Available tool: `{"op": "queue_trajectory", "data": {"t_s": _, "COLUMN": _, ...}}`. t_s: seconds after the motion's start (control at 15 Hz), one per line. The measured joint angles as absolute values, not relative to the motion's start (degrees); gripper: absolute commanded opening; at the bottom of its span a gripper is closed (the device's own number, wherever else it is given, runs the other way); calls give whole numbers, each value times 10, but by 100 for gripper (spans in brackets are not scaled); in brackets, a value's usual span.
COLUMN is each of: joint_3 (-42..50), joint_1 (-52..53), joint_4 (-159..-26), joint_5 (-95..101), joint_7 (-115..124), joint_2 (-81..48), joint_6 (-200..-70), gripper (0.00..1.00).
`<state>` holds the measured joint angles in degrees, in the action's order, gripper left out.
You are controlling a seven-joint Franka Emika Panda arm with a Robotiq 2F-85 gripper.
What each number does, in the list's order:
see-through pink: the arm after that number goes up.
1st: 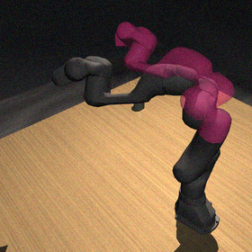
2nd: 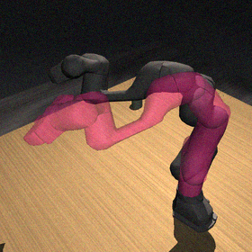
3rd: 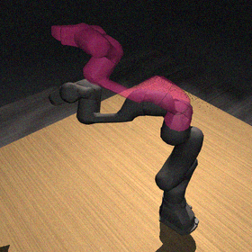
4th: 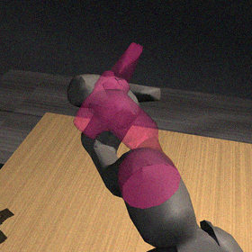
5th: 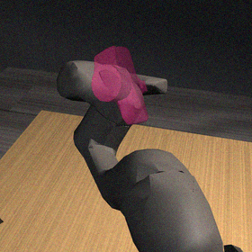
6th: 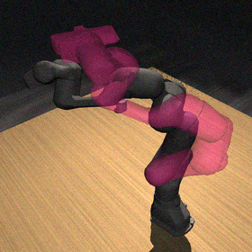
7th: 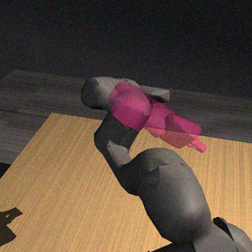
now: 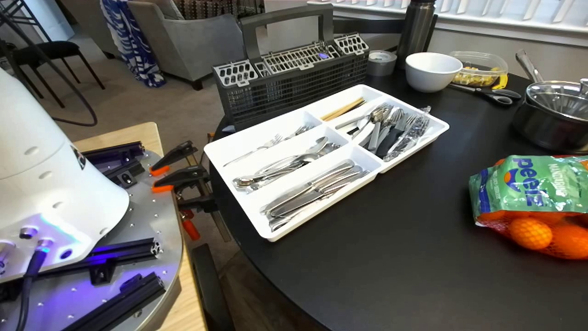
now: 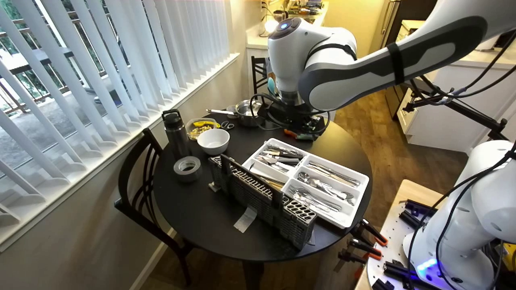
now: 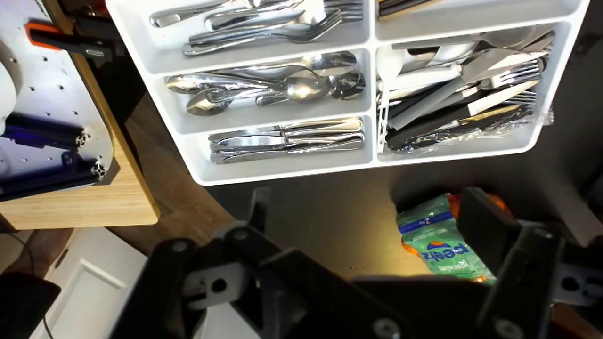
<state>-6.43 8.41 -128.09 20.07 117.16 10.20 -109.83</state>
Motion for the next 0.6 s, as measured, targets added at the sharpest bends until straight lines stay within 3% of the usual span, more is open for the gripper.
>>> {"op": "queue_trajectory", "data": {"t_s": 0.2, "joint_3": -64, "joint_1": 82, "joint_4": -1283, "joint_5": 191, "joint_7": 1169, "joint_2": 101, "joint_6": -1109, "gripper": 100}}
{"op": "queue_trajectory", "data": {"t_s": 0.6, "joint_3": -46, "joint_1": 70, "joint_4": -1324, "joint_5": 112, "joint_7": 1026, "joint_2": 129, "joint_6": -1255, "gripper": 100}}
